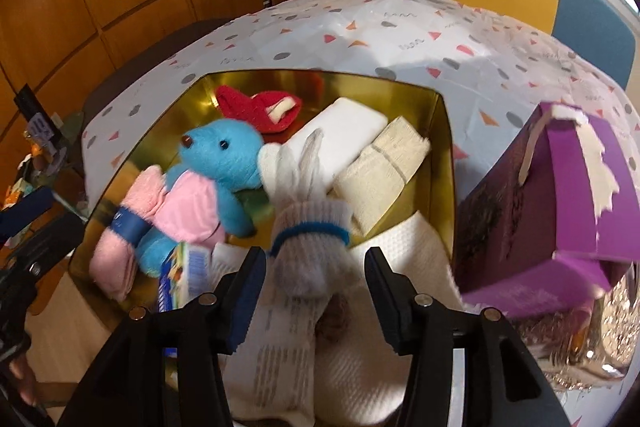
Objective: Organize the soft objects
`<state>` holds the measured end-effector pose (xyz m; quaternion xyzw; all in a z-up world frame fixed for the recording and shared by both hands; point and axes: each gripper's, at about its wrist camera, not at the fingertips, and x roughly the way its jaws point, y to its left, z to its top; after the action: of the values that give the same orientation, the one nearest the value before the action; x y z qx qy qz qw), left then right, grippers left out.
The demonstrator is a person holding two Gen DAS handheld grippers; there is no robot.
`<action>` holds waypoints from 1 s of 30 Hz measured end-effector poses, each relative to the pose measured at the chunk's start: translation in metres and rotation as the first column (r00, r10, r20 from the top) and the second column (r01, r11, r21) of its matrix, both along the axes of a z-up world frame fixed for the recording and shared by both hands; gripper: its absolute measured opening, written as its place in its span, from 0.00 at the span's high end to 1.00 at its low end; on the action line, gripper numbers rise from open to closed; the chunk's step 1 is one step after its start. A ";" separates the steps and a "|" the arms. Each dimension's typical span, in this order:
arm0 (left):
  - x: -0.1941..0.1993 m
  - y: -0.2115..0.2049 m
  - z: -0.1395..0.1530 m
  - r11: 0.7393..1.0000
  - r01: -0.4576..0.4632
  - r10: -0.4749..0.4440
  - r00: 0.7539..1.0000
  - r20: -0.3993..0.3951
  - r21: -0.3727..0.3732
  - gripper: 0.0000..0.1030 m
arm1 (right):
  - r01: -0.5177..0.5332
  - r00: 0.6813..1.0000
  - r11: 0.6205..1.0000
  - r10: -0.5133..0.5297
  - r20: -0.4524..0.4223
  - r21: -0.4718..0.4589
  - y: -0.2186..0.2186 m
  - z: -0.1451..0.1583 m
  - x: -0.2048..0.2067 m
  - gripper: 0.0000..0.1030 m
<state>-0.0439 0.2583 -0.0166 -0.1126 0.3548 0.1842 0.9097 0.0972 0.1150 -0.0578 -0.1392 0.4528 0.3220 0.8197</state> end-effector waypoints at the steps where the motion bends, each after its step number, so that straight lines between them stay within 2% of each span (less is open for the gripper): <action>1: 0.000 0.001 -0.001 1.000 -0.001 0.001 1.000 -0.001 -0.002 0.23 | -0.005 1.000 1.000 0.005 0.000 0.003 0.001 0.000 -0.002 0.50; 3: 0.000 0.003 -0.002 1.000 -0.005 0.005 1.000 -0.005 -0.004 0.23 | -0.017 1.000 1.000 0.017 0.014 -0.003 0.007 0.000 -0.004 0.57; 4: 0.001 0.003 -0.002 1.000 -0.005 0.005 1.000 -0.007 -0.003 0.23 | -0.020 1.000 1.000 0.020 0.016 -0.023 0.012 -0.002 -0.003 0.66; 7: 0.002 0.002 0.001 1.000 -0.004 0.004 1.000 0.002 0.003 0.22 | -0.008 1.000 0.995 0.010 0.011 -0.099 0.030 -0.017 0.007 0.68; 11: 0.005 -0.002 0.005 1.000 0.002 -0.002 1.000 0.011 0.012 0.17 | -0.003 1.000 0.993 0.005 0.015 -0.120 0.036 -0.024 0.015 0.68; 16: 0.005 -0.008 0.005 1.000 0.005 -0.005 1.000 0.007 0.023 0.15 | 0.005 1.000 0.998 -0.004 0.023 -0.057 0.022 -0.014 0.004 0.67; 20: 0.006 -0.012 0.005 1.000 -0.002 0.002 1.000 0.007 0.021 0.12 | 0.034 0.994 0.999 -0.032 0.106 -0.021 0.009 0.003 -0.017 0.63; 21: 0.005 -0.014 0.006 1.000 -0.005 0.005 1.000 0.013 0.025 0.09 | 0.046 0.991 0.999 -0.043 0.130 -0.014 0.005 0.007 -0.023 0.62; 22: 0.004 -0.017 0.007 1.000 -0.003 0.002 1.000 0.018 0.030 0.05 | 0.066 0.986 0.998 -0.064 0.151 -0.006 0.000 0.011 -0.028 0.61; 27: 0.002 -0.029 0.010 0.998 0.008 -0.010 0.999 0.033 0.057 0.02 | 0.196 0.961 0.980 -0.201 0.192 0.046 -0.030 0.024 -0.038 0.58; 30: -0.002 -0.033 0.009 0.999 0.002 -0.004 0.999 0.040 0.045 0.00 | 0.265 0.939 0.964 -0.267 0.217 0.035 -0.045 0.025 -0.044 0.58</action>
<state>-0.0455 0.2250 -0.0073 -0.0951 0.3324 0.1883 0.9192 0.0531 0.0705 -0.0325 -0.1094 0.3734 0.1922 0.9009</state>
